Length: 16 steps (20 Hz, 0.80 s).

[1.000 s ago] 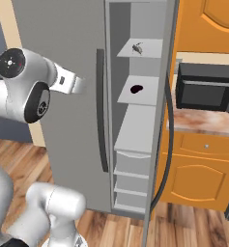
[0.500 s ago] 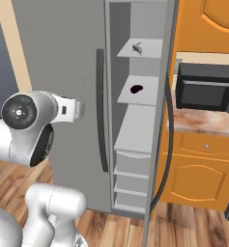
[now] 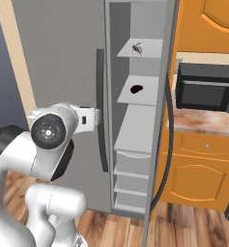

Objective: There's a fish in the fridge that needs to be moved to the freezer for freezing. Pick up the fish from the fridge, place it on any shelf in the freezer, and close the fridge and freezer doors when done.

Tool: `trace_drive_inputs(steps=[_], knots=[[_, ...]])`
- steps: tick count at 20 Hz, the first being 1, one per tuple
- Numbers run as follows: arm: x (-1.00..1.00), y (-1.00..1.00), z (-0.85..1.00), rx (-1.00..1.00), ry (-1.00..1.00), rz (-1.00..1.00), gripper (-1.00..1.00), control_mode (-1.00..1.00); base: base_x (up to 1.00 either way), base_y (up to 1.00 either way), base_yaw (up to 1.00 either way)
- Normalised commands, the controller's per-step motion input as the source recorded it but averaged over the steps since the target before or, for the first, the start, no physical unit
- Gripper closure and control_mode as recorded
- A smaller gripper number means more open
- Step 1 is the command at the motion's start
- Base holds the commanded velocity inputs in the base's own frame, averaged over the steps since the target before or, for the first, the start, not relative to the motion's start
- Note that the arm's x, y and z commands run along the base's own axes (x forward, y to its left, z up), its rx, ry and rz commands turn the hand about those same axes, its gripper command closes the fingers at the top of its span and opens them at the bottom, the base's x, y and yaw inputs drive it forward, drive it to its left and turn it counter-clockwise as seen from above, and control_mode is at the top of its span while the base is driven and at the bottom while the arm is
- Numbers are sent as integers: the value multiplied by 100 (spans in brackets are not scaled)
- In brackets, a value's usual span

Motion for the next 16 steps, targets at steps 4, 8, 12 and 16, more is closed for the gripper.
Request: trace_drive_inputs(steps=[4, 8, 12, 16], knots=[[0, -54, -13, -5, 0, 8, -100, -100, 0, 0, 0], [-42, -54, -2, -3, -5, 14, -100, -100, 0, 0, 0], [-47, -57, 0, -2, -3, 10, -100, -100, 0, 0, 0], [-16, -67, 0, 0, -4, 5, -100, -100, 0, 0, 0]])
